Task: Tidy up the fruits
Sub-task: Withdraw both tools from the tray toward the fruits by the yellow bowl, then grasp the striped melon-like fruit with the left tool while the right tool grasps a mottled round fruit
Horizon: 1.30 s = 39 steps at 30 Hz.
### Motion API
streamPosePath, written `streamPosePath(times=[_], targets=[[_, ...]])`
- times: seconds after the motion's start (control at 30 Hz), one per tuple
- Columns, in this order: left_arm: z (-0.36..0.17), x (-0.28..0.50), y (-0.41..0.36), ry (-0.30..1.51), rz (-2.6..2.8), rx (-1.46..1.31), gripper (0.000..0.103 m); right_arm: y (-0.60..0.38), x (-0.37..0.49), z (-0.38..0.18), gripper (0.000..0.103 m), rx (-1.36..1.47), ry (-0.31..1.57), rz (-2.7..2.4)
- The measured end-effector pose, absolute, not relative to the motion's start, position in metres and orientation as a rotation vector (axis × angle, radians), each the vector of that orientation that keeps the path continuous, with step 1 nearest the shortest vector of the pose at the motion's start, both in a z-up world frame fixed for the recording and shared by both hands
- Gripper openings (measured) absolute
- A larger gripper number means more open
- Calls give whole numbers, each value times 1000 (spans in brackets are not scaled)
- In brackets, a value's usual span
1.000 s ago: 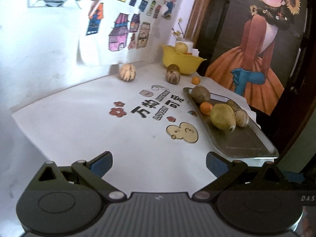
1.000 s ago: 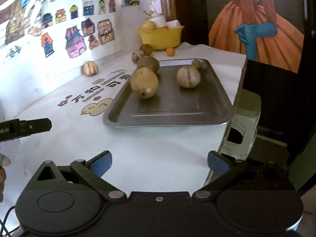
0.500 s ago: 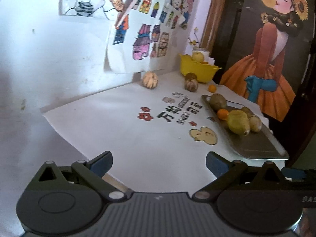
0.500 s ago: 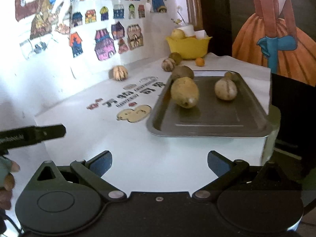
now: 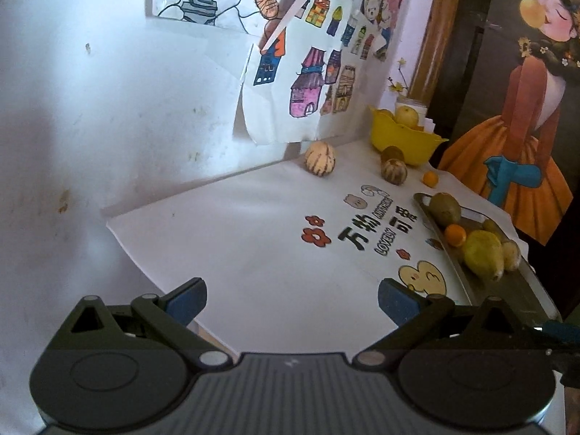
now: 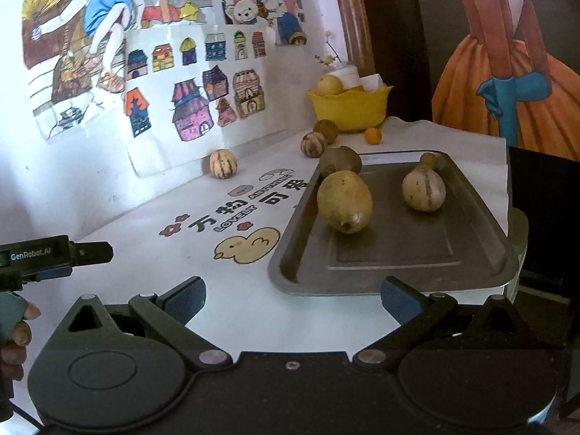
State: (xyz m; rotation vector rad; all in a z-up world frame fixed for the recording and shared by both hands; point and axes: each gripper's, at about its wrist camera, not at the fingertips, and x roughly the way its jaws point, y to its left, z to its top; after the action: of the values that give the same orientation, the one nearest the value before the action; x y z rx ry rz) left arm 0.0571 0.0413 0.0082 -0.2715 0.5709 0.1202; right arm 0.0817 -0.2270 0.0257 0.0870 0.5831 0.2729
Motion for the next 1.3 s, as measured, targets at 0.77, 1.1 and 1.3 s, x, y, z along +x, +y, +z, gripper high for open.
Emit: streamPosePath(times=[0.77, 1.1, 1.3], targets=[[25, 188, 64, 631, 51, -332, 103, -208, 228, 68, 102, -13, 632, 429], [26, 252, 58, 610, 50, -192, 103, -179, 324, 89, 102, -115, 713, 422], [16, 284, 44, 630, -36, -112, 103, -162, 383, 84, 102, -149, 775, 424]])
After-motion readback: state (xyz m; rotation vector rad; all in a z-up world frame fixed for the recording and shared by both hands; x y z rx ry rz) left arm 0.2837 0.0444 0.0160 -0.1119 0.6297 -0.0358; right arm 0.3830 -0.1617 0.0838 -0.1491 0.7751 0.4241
